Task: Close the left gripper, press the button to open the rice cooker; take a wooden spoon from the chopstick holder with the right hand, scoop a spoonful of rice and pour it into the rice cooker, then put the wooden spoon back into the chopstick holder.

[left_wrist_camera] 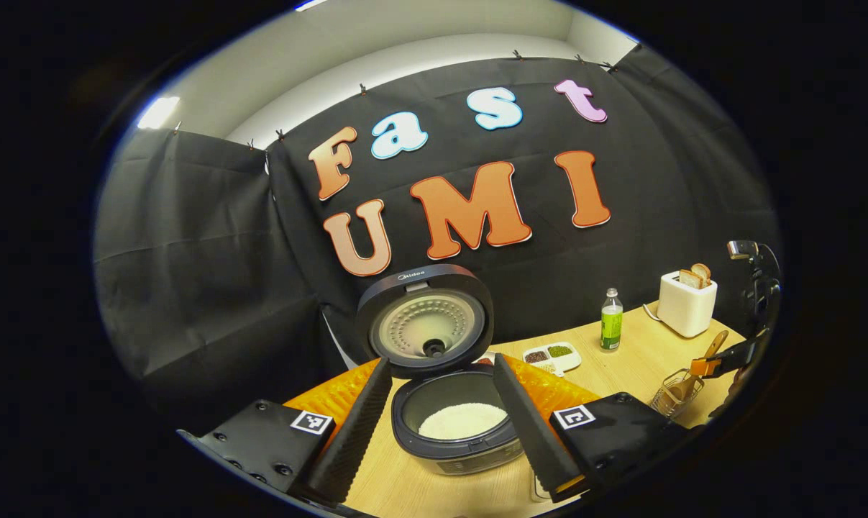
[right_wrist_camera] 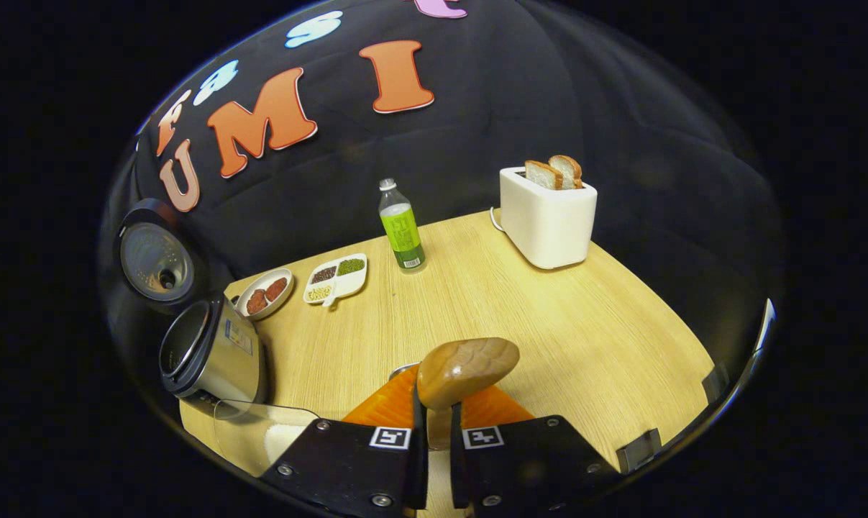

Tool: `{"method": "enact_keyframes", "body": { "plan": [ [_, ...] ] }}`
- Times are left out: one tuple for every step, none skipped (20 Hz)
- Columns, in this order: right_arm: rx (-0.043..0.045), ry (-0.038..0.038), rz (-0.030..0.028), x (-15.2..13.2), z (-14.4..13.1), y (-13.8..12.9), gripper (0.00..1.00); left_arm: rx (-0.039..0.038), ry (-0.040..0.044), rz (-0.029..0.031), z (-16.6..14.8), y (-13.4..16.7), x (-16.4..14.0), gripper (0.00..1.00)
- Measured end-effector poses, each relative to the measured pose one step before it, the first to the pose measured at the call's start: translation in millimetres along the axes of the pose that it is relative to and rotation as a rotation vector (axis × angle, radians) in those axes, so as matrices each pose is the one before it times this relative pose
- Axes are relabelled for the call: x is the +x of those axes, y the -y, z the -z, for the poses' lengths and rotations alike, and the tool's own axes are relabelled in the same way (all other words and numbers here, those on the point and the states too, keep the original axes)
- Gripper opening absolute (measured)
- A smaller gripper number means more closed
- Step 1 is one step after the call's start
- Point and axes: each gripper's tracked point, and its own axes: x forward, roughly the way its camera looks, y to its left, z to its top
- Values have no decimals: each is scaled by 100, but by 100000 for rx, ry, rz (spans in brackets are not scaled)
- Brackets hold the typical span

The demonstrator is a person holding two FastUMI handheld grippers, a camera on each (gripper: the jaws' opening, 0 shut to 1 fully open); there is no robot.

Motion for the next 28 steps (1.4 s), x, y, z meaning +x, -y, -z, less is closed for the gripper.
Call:
{"method": "enact_keyframes", "body": {
  "plan": [
    [1425,-805,615,56,-141,-127,12,-270,268,-34,-118,-88,-51,87],
    [1265,-71,107,-139,54,-60,12,-194,377,-380,-125,-199,-18,87],
    [93,136,-183,-163,-54,-114,12,-191,194,-231,36,-360,-103,87],
    [-292,1037,-73,-116,-43,-136,12,-142,360,-539,-88,-319,-102,87],
    [-554,1464,-2,-285,-350,-130,12,-237,328,-297,-78,-202,-86,87],
    [-300,1348,115,-245,-350,-34,12,-219,-11,-435,112,-197,-73,87],
    [153,1226,-115,-259,-485,25,11,-368,-93,-198,98,-204,8,87],
    [-406,392,197,-270,-207,1,11,-412,-60,-286,51,-155,-59,87],
    [194,1497,168,-248,-429,17,11,-457,-123,-183,115,-181,-139,87],
    [31,1116,35,-270,-479,29,10,-367,-111,-185,-12,-89,11,87],
    [-17,877,94,-202,-221,-23,10,-355,40,-135,112,-189,38,87],
    [551,545,386,-177,-340,106,10,-264,80,85,-106,10,93,87],
    [285,21,-385,-396,-386,29,10,-225,266,-249,40,-128,-40,87],
    [650,286,-1045,-477,-351,-189,10,-273,92,171,-54,-41,54,87],
    [1070,885,-1133,-429,-494,-159,10,-251,67,-104,3,-47,35,87],
    [833,1265,-710,-318,-652,-231,10,-480,98,80,-57,13,84,87],
    [282,1249,-92,-416,-588,-105,10,-415,-68,164,-49,-67,9,87],
    [-795,1572,-650,-387,-601,-110,10,-308,-129,-45,62,-115,66,87],
    [-924,1463,-1033,-384,-602,-479,10,-354,10,137,20,-72,141,87],
    [-985,1453,-1526,-602,-665,-466,10,-339,-97,-30,69,-228,-46,87],
    [-666,1534,-1497,-573,-688,-580,10,-444,-90,54,105,-13,158,87],
    [-937,910,-1275,-460,-476,-430,10,-358,-379,-52,138,-107,28,87],
    [-427,762,-1188,-457,-300,-518,10,-346,-264,5,67,-138,104,87],
    [-217,691,-1445,-328,-267,-638,10,-300,-188,-120,90,-136,106,87],
    [41,56,-1524,-334,-132,-656,10,-220,-190,-215,101,-326,-39,87],
    [-238,-321,-1949,-389,142,-737,10,-170,-224,-159,-10,-178,6,87],
    [-396,-466,-2138,-285,29,-921,10,-220,27,-270,44,-274,-80,87],
    [-850,-539,-2380,-530,158,-988,10,-162,-142,-156,7,-264,-37,87]
  ]
}}
